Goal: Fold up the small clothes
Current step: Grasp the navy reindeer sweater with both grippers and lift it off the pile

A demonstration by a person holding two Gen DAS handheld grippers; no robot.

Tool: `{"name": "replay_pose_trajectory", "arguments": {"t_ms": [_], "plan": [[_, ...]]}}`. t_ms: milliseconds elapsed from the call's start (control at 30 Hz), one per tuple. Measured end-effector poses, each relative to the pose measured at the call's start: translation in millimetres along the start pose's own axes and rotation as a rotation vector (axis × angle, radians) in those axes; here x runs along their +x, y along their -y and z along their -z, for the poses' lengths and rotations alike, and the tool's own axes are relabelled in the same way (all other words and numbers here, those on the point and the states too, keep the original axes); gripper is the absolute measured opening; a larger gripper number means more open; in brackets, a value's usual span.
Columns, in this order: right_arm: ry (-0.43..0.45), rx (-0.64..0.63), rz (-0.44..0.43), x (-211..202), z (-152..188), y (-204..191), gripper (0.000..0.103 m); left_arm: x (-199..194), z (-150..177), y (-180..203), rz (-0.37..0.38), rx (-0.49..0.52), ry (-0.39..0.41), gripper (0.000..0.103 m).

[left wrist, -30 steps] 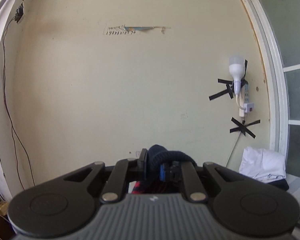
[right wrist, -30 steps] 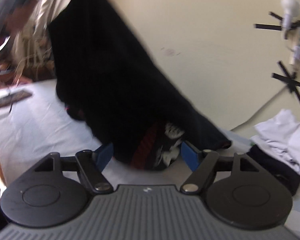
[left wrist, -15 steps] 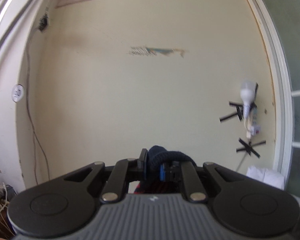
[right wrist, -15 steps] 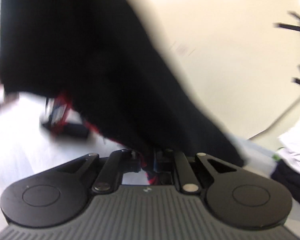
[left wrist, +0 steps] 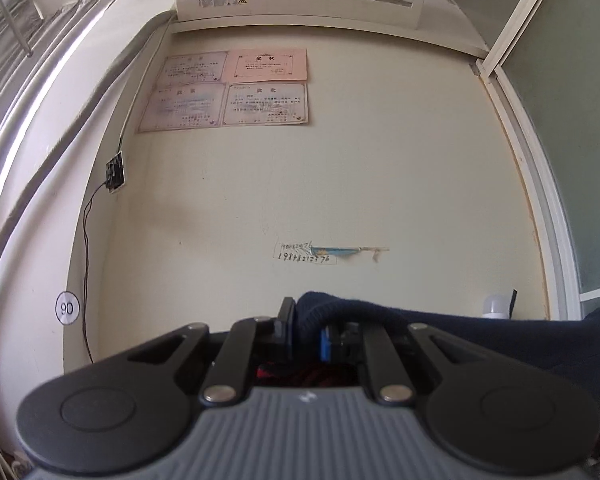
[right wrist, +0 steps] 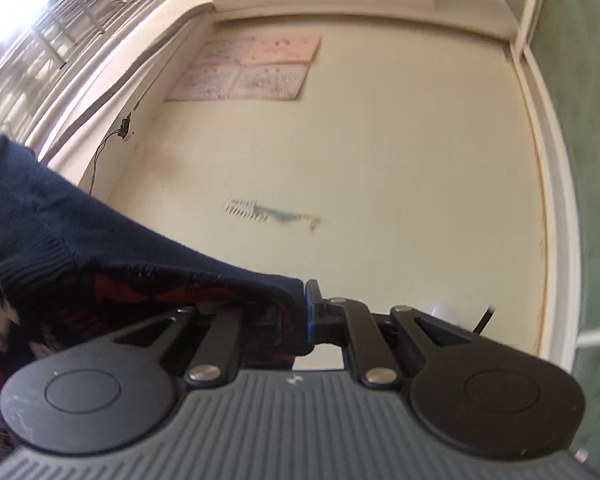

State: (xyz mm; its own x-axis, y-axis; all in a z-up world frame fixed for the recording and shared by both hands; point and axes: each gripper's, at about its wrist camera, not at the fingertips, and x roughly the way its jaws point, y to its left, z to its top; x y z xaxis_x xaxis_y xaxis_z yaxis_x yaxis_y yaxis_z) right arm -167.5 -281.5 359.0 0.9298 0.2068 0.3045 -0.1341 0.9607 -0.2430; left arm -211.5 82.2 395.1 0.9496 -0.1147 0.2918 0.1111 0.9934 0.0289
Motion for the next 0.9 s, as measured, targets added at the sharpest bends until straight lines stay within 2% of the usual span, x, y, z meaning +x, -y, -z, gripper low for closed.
{"name": "replay_pose_trajectory", "arguments": {"t_ms": [33, 133, 233, 333, 400, 467, 500, 533, 567, 600, 667, 700, 733, 767, 833, 900], "plan": [[-0.007, -0.009, 0.008, 9.8, -7.2, -9.6, 0.013, 6.3, 0.7, 0.8, -0.002, 0.003, -0.012, 0.011], [-0.016, -0.020, 0.014, 9.4, 0.9, -12.8, 0.013, 35.4, 20.3, -1.9, 0.005, 0.002, -0.081, 0.011], [-0.048, -0.022, 0.019, 6.9, 23.8, -29.3, 0.013, 79.9, 58.4, 0.5, 0.009, -0.007, -0.201, 0.011], [-0.136, -0.027, 0.025, 38.4, 60.0, -37.0, 0.013, 141.0, 111.7, 11.6, -0.014, 0.007, -0.335, 0.011], [-0.235, -0.026, 0.043, 84.5, 94.0, -36.6, 0.014, 192.0, 159.1, 23.8, -0.048, 0.013, -0.426, 0.017], [-0.382, -0.011, 0.063, 146.6, 140.8, -41.1, 0.016, 248.8, 226.1, 37.0, -0.121, 0.043, -0.592, 0.039], [-0.473, 0.003, 0.080, 179.9, 171.9, -44.4, 0.018, 271.1, 264.4, 40.6, -0.171, 0.065, -0.698, 0.039], [-0.582, 0.019, 0.111, 205.1, 207.5, -48.0, 0.026, 285.0, 301.9, 39.4, -0.201, 0.060, -0.822, 0.034], [-0.686, 0.045, 0.140, 220.7, 240.8, -49.8, 0.029, 288.1, 331.2, 33.8, -0.194, 0.014, -0.926, 0.026], [-0.755, 0.103, 0.130, 221.9, 267.0, -49.1, 0.029, 281.0, 350.8, 26.6, -0.166, -0.036, -0.974, 0.021], [-0.791, 0.249, 0.015, 197.1, 302.9, -43.0, 0.030, 253.9, 368.7, 16.0, -0.124, -0.002, -0.967, 0.026], [-0.799, 0.278, -0.021, 181.0, 311.7, -41.6, 0.032, 237.9, 372.6, 10.7, -0.113, 0.045, -0.957, 0.031], [-0.809, 0.279, -0.035, 164.7, 318.1, -41.2, 0.037, 222.5, 375.2, 4.8, -0.096, 0.079, -0.953, 0.046], [-0.824, 0.288, -0.043, 146.7, 323.5, -40.3, 0.043, 206.7, 376.6, -2.1, -0.078, 0.100, -0.954, 0.054], [-0.851, 0.345, -0.088, 119.5, 335.9, -39.7, 0.048, 177.3, 377.9, -14.3, -0.045, 0.110, -0.980, 0.058], [-0.872, 0.383, -0.127, 95.2, 346.0, -42.8, 0.056, 154.7, 382.4, -21.4, -0.019, 0.107, -1.024, 0.070]]}}
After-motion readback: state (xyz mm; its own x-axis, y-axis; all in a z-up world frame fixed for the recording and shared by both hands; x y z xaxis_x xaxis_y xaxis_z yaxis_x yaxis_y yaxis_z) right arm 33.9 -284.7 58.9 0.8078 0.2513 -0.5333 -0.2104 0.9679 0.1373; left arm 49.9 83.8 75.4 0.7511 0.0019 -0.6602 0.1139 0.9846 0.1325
